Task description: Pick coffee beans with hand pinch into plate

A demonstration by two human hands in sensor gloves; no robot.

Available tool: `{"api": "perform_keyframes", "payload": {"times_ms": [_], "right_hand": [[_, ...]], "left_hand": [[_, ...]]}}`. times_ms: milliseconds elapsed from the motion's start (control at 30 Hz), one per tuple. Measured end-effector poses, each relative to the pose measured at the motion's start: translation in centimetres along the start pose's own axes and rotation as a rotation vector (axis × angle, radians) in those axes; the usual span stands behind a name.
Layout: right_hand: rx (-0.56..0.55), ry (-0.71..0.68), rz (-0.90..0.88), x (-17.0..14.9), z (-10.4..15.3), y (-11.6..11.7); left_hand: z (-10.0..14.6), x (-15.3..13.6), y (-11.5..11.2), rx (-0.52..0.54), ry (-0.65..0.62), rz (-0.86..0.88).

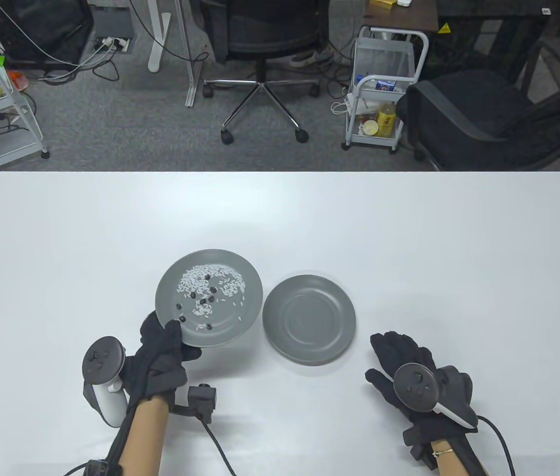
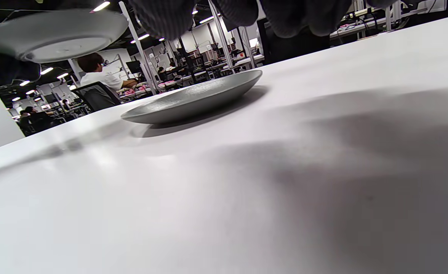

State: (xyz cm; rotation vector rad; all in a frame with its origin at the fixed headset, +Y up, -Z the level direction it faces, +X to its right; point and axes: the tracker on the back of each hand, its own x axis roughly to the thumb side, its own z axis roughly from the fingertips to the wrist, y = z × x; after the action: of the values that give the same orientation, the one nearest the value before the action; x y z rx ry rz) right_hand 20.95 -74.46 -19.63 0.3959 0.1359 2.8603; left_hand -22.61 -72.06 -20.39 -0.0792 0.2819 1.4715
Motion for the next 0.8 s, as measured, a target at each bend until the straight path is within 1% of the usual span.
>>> {"api": "perform_keyframes", "payload": {"times_ms": [67, 133, 233, 333, 433, 467, 600, 700, 800], "right_hand": [[-0.013, -0.019, -0.008, 0.4, 0.1, -0.2], [-0.040, -0.042, -0.018, 0.9, 0.2, -0.6], [-0.099, -0.077, -0.033, 2.0, 0.2, -1.5], [-0.170, -0.156, -0.030, 4.1, -0.1, -2.7], [-0.229, -0.247, -0.057, 7.6, -1.3, -3.4], [-0.232, -0.272, -0.034, 9.0, -2.0, -3.6], [-0.216, -0.272, 0.108, 13.0, -4.5, -3.6], [-0.192, -0.270, 0.175, 14.8, -5.8, -3.1], [-0.175, -0.263, 0.204, 15.7, -6.3, -2.5]], "left_hand": [[0.7, -0.4, -1.5, -0.057, -0.030, -0.020], [0.8, -1.0, -2.6, -0.099, -0.041, -0.031], [0.6, -1.8, -3.6, -0.141, -0.034, -0.056], [0.5, -2.2, -4.1, -0.165, -0.043, -0.089], [0.5, -2.6, -4.5, -0.207, -0.061, -0.092], [0.7, -2.7, -4.6, -0.217, -0.071, -0.107], [1.1, -2.4, -4.9, -0.236, -0.109, -0.140], [1.2, -2.2, -5.0, -0.245, -0.128, -0.139], [1.3, -2.2, -5.0, -0.251, -0.138, -0.143]]}}
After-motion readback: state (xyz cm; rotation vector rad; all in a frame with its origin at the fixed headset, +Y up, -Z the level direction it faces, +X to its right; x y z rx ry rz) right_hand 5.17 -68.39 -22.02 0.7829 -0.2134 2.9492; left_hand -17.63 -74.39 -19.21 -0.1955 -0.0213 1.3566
